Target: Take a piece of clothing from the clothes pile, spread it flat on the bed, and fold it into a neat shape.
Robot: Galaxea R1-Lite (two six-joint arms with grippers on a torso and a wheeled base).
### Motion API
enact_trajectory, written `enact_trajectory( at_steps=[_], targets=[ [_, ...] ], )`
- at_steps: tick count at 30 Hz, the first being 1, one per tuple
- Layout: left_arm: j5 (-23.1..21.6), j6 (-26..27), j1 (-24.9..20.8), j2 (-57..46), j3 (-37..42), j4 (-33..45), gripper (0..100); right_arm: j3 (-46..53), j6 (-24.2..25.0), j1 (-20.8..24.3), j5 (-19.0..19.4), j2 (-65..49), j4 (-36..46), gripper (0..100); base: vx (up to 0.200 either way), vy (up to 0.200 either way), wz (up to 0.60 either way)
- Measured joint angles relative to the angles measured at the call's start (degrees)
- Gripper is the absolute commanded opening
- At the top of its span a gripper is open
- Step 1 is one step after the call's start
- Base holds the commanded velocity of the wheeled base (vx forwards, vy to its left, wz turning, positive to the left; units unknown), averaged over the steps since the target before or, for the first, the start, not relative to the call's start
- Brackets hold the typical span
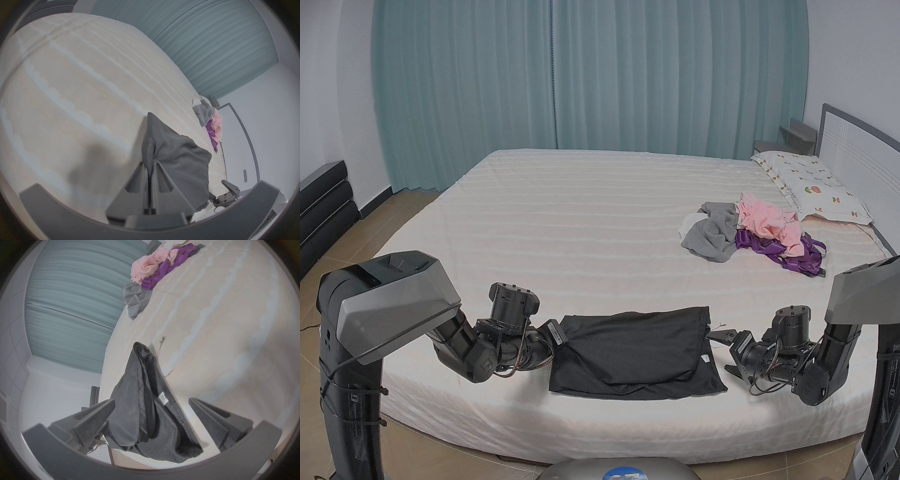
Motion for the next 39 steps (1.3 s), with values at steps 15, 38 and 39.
enact_trajectory(
  at_steps=[15, 38, 39],
  targets=[
    [-0.13, 0.06, 1.28, -0.09, -0.61, -0.09, 0, 0.04, -0.02, 0.15, -0.02, 0.00, -0.02, 100, 0.000, 0.200, 0.00],
    [0.13, 0.30, 1.85, -0.06, -0.55, -0.11, 0, 0.00, -0.02, 0.20, 0.02, 0.00, -0.06, 100, 0.000, 0.122, 0.00],
    [0.13, 0.30, 1.88, -0.06, -0.52, -0.09, 0, 0.00, -0.02, 0.20, 0.02, 0.00, -0.04, 100, 0.000, 0.000, 0.00]
  ],
)
